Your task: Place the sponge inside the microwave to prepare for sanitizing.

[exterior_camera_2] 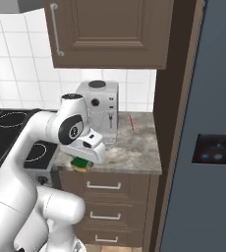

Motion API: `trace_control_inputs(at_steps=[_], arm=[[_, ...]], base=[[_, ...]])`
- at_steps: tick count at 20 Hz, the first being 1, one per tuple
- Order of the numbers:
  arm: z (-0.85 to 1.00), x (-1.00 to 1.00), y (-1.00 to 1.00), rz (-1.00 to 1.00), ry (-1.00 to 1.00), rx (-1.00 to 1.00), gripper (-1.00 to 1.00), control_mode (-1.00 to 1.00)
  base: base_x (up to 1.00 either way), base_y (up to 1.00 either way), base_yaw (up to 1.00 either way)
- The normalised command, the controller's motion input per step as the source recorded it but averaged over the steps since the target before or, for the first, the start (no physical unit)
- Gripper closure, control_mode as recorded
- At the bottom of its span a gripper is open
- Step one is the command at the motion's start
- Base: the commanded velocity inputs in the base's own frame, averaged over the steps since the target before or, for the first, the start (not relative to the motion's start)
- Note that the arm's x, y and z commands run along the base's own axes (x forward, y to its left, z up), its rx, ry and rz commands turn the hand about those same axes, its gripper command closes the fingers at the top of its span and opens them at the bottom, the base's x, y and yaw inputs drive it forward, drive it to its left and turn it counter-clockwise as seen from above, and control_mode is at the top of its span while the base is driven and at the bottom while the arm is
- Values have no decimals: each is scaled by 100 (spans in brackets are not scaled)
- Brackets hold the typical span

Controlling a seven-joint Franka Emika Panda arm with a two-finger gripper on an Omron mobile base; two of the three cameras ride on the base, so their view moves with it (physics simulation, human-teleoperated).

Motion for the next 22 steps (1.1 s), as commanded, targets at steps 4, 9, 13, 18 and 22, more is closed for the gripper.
trace_control_inputs(at_steps=[4,9,13,18,22], arm=[[0,0,0,0,0,0,100,100],[0,0,0,0,0,0,100,100],[0,0,0,0,0,0,100,100],[0,0,0,0,0,0,100,100],[0,0,0,0,0,0,100,100]], base=[[-73,-1,-5],[-47,-4,-35],[-41,-14,-61],[-30,-21,-65],[-28,-25,-65]])
